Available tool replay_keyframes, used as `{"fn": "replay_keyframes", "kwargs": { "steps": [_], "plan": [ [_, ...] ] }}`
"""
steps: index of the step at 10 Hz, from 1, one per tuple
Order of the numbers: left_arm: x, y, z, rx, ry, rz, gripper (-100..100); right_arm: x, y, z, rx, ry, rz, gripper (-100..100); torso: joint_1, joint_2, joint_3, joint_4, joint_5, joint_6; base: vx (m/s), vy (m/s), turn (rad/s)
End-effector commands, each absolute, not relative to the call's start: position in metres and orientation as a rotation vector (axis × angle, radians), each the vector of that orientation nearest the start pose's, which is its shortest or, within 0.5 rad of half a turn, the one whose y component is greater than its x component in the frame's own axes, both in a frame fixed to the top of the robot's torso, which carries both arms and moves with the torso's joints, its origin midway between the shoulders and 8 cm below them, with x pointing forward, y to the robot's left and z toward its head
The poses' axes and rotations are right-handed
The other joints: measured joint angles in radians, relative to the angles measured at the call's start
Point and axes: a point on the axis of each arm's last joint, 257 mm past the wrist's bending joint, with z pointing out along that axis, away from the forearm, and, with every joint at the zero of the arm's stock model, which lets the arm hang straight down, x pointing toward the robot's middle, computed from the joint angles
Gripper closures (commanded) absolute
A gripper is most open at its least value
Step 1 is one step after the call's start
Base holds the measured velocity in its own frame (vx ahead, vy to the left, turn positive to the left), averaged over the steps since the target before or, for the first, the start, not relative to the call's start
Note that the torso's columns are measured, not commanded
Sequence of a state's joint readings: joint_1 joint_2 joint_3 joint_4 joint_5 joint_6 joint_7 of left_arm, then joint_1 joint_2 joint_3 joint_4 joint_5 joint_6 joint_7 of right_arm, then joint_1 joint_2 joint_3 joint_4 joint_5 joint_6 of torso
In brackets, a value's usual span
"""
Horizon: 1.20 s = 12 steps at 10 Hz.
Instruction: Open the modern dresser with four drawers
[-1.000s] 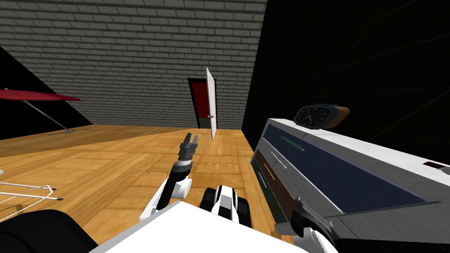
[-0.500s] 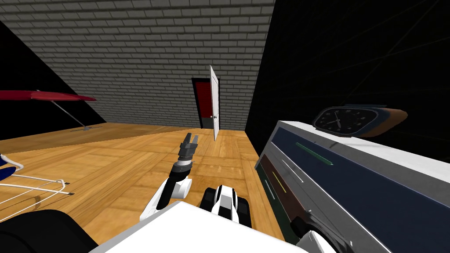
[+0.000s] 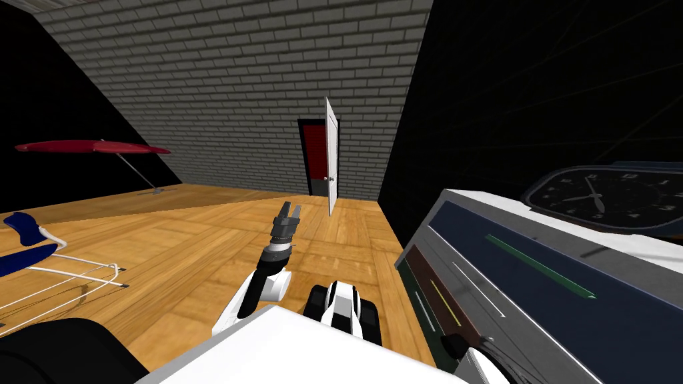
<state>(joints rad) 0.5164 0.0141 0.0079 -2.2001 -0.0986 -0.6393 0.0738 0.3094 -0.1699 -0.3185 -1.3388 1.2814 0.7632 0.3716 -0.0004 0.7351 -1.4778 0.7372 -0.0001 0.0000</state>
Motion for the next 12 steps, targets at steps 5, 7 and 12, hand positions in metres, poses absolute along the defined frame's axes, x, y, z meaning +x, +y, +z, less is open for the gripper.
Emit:
{"fn": "replay_keyframes", "kwargs": {
  "steps": [5,7,12],
  "plan": [
    [0.336,0.267,0.008,-0.573,0.642,-1.316,0,0.162,-0.661,-0.375,0.565,2.016,-1.645,-100,-0.001,0.005,0.003,0.001,0.0,0.0,0.143,0.03,0.109],
    [0.336,0.267,0.008,-0.573,0.642,-1.316,0,0.162,-0.664,-0.374,0.564,2.014,-1.646,-100,0.001,0.003,0.002,0.001,0.0,0.0,0.082,0.023,0.032],
    [0.336,0.267,0.008,-0.573,0.642,-1.316,0,0.165,-0.665,-0.37,0.56,2.011,-1.654,100,-0.002,-0.001,0.003,-0.001,-0.008,-0.004,0.006,0.015,-0.011]
  ]
}}
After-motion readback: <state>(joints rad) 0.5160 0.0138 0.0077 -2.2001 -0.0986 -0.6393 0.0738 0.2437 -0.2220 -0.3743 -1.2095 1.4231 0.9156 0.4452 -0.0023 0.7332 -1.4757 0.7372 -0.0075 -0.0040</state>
